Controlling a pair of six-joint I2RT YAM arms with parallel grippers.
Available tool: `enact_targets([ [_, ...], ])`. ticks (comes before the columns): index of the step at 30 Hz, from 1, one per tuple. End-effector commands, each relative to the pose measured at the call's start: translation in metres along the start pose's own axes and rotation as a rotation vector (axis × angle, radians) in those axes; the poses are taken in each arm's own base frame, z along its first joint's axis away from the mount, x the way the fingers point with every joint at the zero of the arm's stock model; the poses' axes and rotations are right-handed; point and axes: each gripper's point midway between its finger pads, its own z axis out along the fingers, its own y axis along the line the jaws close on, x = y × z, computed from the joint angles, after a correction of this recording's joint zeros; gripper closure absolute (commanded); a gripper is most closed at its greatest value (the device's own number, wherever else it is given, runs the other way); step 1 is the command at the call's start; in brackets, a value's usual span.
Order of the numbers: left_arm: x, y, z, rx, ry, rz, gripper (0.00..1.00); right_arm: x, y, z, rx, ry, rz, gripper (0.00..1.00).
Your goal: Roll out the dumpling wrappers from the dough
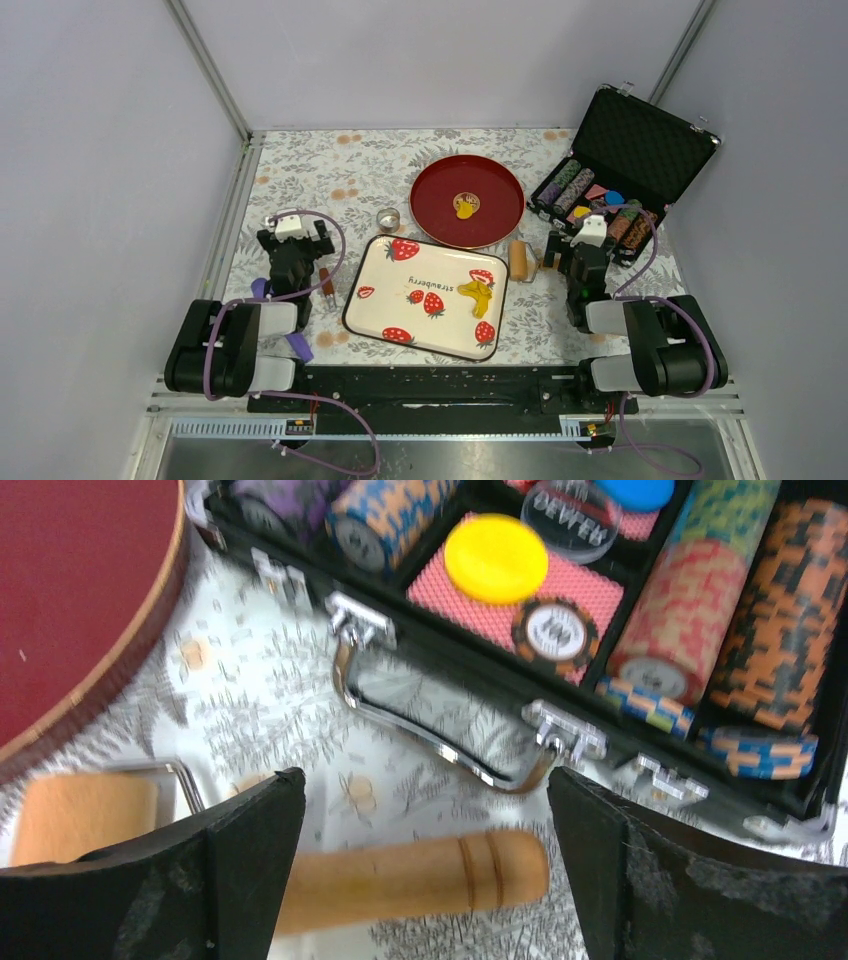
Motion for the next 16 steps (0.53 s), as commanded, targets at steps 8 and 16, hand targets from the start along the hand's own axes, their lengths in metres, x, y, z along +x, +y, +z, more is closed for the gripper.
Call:
enact_targets([
  [8,-0.0201,-0.0149,0.0088,0.080,-0.050,0.014,0.01,-0.0630,-0.0058,0.0126,0.056,-0.184,0.066,0.00],
  [16,-0.0202,-0.0141,0.0086,0.078,-0.051,0.014,0.01,-0.0626,-0.0061,0.0126,0.057,-0.180,0.064,0.01],
])
